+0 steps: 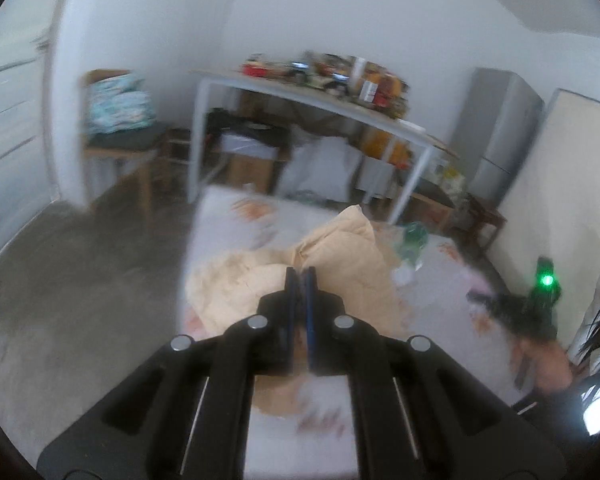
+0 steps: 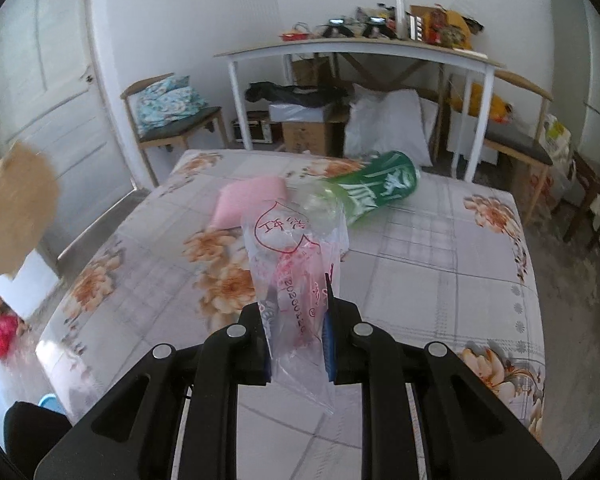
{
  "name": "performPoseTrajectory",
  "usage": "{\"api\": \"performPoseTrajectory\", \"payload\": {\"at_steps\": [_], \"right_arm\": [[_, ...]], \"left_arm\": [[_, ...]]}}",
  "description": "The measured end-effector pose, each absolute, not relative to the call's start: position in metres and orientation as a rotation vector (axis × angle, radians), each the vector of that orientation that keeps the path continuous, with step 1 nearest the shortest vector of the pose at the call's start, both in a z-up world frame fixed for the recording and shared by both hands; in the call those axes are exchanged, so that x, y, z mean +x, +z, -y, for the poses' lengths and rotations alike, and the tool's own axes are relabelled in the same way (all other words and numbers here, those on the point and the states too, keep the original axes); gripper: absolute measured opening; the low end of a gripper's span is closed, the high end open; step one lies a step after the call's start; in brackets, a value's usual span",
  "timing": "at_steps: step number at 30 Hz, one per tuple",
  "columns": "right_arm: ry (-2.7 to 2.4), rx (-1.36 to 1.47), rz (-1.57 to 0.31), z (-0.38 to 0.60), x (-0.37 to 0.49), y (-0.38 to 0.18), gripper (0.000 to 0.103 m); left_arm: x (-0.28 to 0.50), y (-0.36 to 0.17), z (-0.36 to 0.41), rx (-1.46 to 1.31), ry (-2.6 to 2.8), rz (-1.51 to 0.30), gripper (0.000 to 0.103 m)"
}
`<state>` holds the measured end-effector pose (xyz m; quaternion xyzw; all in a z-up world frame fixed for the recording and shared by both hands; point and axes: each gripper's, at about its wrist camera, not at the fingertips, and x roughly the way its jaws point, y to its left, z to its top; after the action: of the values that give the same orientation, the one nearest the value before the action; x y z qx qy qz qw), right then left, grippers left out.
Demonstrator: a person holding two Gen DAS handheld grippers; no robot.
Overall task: Collect trash
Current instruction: 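Grasp and lift the beige cloth with the left gripper while the right holds the bag, then open the left gripper over the blue basket while the right gripper drops the bag in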
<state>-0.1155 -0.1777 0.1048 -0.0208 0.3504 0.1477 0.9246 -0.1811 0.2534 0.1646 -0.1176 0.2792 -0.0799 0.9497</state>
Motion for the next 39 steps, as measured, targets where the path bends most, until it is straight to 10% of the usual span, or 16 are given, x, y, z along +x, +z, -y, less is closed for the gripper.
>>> {"api": "performPoseTrajectory", "payload": {"at_steps": [17,32,33,36,39], "right_arm": [[0.686,-0.242,-0.669,-0.017,-0.22,0.137,0.018],[1.076,-0.394,-0.785,-0.212,-0.367,0.09,0.019],[1.092,-0.404,-0.801,-0.223,-0.376,0.084,0.019],[1.122,-0.441,-0.844,-0.245,-0.391,0.065,0.019],[1.148,-0.508,-0.883,-0.263,-0.405,0.045,0.019]], "left_arm": [[-0.459,-0.055,-0.413,-0.391,0.45,-0.952,0.003],[-0.453,-0.254,-0.432,-0.458,0.543,-1.242,0.006],[-0.453,-0.267,-0.436,-0.5,0.539,-1.251,0.01],[-0.464,-0.296,-0.444,-0.597,0.574,-1.28,0.071],[-0.492,-0.287,-0.458,-0.741,0.574,-1.212,0.075]]}}
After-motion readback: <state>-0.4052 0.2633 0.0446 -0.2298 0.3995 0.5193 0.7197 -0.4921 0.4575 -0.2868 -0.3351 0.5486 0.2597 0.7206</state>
